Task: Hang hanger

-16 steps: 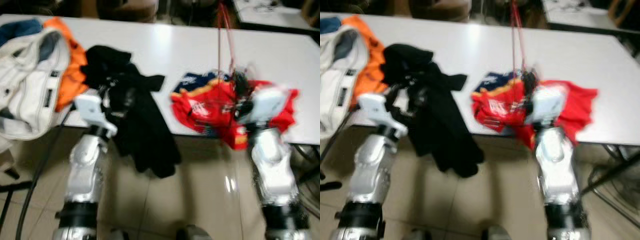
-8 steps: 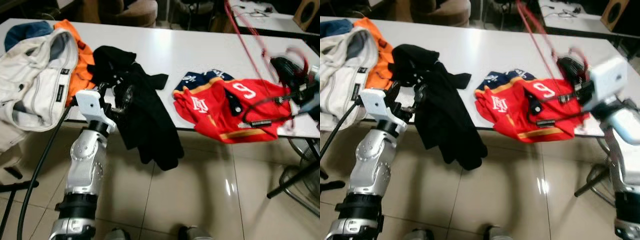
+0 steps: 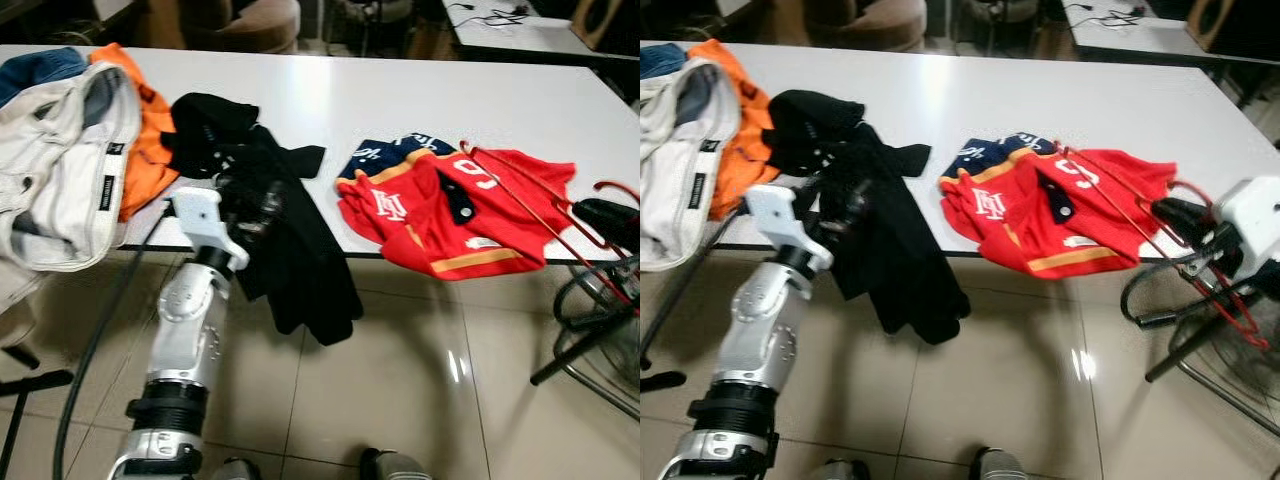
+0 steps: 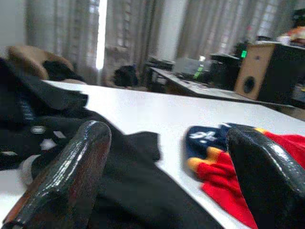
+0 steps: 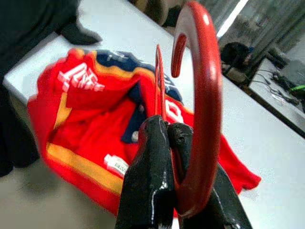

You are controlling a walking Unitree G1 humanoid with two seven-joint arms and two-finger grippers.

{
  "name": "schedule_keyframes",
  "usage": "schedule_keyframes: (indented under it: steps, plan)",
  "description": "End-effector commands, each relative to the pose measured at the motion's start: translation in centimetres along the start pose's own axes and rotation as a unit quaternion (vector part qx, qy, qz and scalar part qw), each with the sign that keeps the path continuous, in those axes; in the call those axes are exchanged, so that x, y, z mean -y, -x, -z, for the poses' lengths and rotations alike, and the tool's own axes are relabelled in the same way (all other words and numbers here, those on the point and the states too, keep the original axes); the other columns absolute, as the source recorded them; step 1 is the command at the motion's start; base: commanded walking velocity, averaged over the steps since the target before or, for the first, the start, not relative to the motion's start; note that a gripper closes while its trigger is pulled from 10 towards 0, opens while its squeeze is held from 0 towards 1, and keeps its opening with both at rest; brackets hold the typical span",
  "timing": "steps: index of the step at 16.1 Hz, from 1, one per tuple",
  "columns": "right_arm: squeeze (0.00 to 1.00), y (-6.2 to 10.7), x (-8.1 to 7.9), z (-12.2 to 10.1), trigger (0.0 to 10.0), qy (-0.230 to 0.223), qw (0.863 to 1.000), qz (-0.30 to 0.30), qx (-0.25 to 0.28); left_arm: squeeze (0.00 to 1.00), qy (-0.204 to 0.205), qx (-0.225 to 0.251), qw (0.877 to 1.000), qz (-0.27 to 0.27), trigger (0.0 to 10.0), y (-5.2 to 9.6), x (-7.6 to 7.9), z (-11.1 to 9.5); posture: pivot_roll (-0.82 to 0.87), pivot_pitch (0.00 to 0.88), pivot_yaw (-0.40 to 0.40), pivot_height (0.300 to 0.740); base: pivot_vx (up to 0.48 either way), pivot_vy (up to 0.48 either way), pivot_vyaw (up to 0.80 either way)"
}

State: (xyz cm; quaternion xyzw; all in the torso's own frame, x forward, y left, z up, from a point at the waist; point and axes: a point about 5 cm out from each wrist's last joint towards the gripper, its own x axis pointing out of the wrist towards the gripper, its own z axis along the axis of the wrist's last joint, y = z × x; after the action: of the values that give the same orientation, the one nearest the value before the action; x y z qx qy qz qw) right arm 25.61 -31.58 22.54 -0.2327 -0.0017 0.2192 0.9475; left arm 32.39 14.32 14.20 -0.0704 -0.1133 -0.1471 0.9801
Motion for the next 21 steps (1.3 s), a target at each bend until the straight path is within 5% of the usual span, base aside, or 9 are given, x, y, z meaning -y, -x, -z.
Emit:
schedule_keyframes:
  steps: [1, 5, 13, 17, 18, 21]
  plan:
    - [0.0, -0.5, 0.3, -0.7, 0.0, -0.064, 0.997, 0.037, 0.033, 0.0, 0.002, 0.015, 1.0, 0.013, 10.0, 0.0, 0.6, -0.3, -0.27, 0.075, 0.028, 0.74, 0.0, -0.48, 0.0]
    - [0.0, -2.0, -1.9, 0.2, 0.0, -0.114, 0.991, 0.035, 0.055, 0.0, 0.029, 0.013, 0.999, 0.015, 10.0, 0.2, 1.2, 0.3, -0.27, 0.077, 0.027, 0.74, 0.0, -0.48, 0.0]
    - [0.0, -3.4, -3.9, 1.2, 0.0, -0.086, 0.995, 0.028, 0.037, 0.0, 0.008, 0.0, 1.0, -0.004, 10.0, -0.1, 0.8, 0.7, -0.27, 0.094, 0.029, 0.74, 0.0, -0.18, 0.43]
    - [0.0, -4.6, -4.2, 1.1, 0.0, -0.084, 0.977, 0.184, 0.072, 0.0, -0.017, -0.019, 0.999, 0.02, 10.0, -0.8, 1.1, 0.8, -0.27, 0.092, 0.034, 0.74, 0.0, 0.0, 0.14]
    - [0.0, -4.9, -5.8, 1.0, 0.0, -0.037, 0.963, 0.257, 0.078, 0.0, -0.03, -0.035, 0.999, 0.026, 10.0, -1.4, 1.0, 1.0, -0.27, 0.092, 0.035, 0.74, 0.0, 0.0, 0.0]
    - [0.0, -5.1, -7.9, 1.0, 0.0, -0.044, 0.949, 0.3, 0.089, 0.0, -0.021, -0.079, 0.996, 0.041, 10.0, -2.7, 1.1, 1.9, -0.28, 0.097, 0.044, 0.74, 0.0, 0.0, 0.0]
